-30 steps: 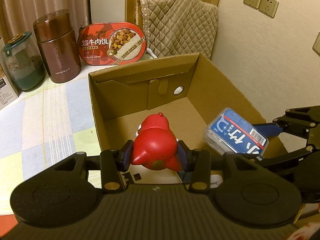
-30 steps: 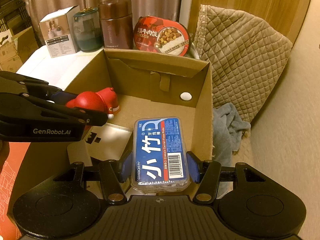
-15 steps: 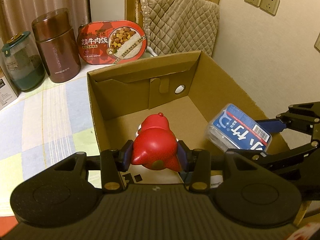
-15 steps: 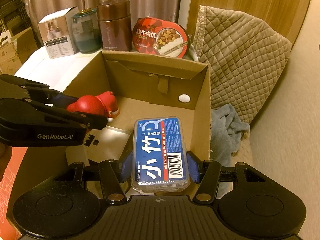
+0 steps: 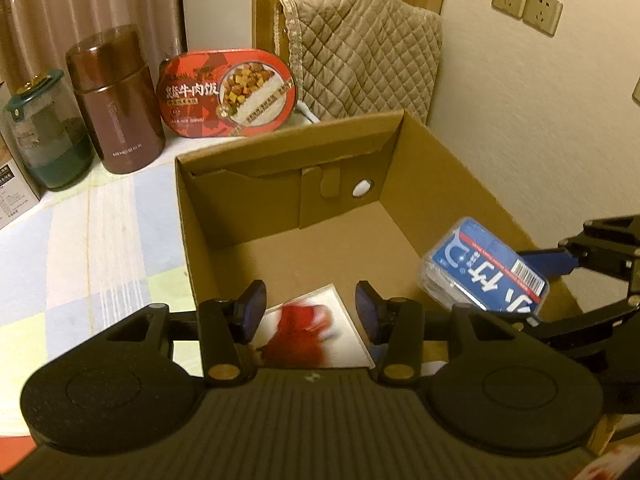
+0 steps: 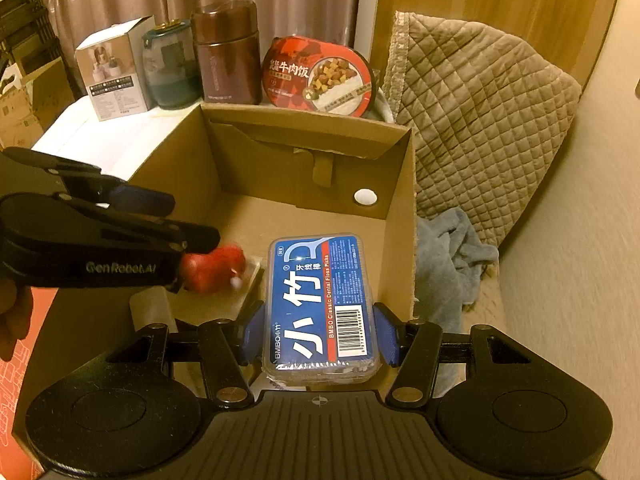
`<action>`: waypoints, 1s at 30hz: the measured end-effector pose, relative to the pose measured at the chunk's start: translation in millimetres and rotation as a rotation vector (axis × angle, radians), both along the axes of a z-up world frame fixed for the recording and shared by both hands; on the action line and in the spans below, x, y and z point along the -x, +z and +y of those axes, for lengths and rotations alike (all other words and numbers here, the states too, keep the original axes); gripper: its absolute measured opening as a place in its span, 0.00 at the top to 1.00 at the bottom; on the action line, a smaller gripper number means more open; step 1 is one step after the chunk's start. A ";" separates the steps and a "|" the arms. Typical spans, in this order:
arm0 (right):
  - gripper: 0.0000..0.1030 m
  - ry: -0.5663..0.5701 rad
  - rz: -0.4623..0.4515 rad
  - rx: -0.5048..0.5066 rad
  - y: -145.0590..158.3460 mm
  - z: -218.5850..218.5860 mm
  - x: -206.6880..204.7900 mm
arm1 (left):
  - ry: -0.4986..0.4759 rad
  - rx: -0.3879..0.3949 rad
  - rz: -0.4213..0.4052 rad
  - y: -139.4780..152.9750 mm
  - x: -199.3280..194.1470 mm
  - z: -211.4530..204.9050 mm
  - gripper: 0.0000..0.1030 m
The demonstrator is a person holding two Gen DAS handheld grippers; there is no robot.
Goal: Organize rigid objects
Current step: 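Lower the red toy into the box and open the left gripper while the right lowers the toothpick box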
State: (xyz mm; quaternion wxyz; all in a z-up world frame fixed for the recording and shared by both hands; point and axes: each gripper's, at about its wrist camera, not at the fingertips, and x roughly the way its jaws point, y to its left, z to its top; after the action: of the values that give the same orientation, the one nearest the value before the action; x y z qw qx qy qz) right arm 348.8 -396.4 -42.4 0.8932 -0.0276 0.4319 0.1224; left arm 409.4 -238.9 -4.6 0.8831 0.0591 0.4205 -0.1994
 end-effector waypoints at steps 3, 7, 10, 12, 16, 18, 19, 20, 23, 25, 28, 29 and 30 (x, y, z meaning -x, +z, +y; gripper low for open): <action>0.48 -0.002 -0.001 0.000 0.2 -0.2 1.0 | 0.008 0.007 -0.007 3.6 1.2 4.2 0.58; 0.48 -0.006 -0.001 -0.005 0.2 -0.1 1.7 | 0.014 0.004 -0.011 5.3 2.5 8.3 0.58; 0.48 -0.008 0.002 -0.009 0.5 1.0 2.1 | 0.017 0.005 -0.016 7.3 4.5 10.8 0.58; 0.48 -0.008 0.003 -0.009 0.5 1.7 2.2 | 0.017 0.002 -0.019 8.5 5.9 11.8 0.58; 0.48 -0.007 0.002 -0.010 1.6 2.2 2.8 | 0.016 0.005 -0.023 10.4 7.8 12.8 0.58; 0.48 -0.007 0.002 -0.008 2.5 2.7 3.4 | 0.015 0.006 -0.025 11.1 8.9 12.5 0.58; 0.48 -0.007 0.002 -0.007 2.2 2.8 3.4 | 0.014 0.007 -0.027 11.6 9.5 12.4 0.58; 0.48 -0.008 0.001 -0.006 2.7 3.1 3.5 | 0.013 0.006 -0.028 11.9 10.0 12.2 0.58; 0.48 -0.009 -0.001 -0.004 4.0 2.5 3.9 | 0.012 0.009 -0.027 12.0 10.2 12.4 0.58; 0.48 -0.009 -0.002 -0.004 4.7 2.5 4.3 | 0.012 0.009 -0.028 12.6 10.8 12.3 0.58; 0.48 -0.011 -0.003 -0.002 5.4 2.7 4.5 | 0.012 0.010 -0.028 12.6 10.8 12.6 0.58; 0.48 -0.011 -0.003 -0.002 5.5 2.7 4.6 | 0.012 0.009 -0.029 12.9 11.1 12.6 0.58; 0.48 -0.012 -0.003 -0.002 5.6 2.8 4.6 | 0.012 0.010 -0.029 12.9 11.1 12.6 0.58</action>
State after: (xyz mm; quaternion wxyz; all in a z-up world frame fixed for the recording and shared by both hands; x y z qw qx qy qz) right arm 344.2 -393.7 -36.8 0.8946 -0.0243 0.4305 0.1176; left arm 398.3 -226.3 8.3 0.8906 0.0553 0.4069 -0.1954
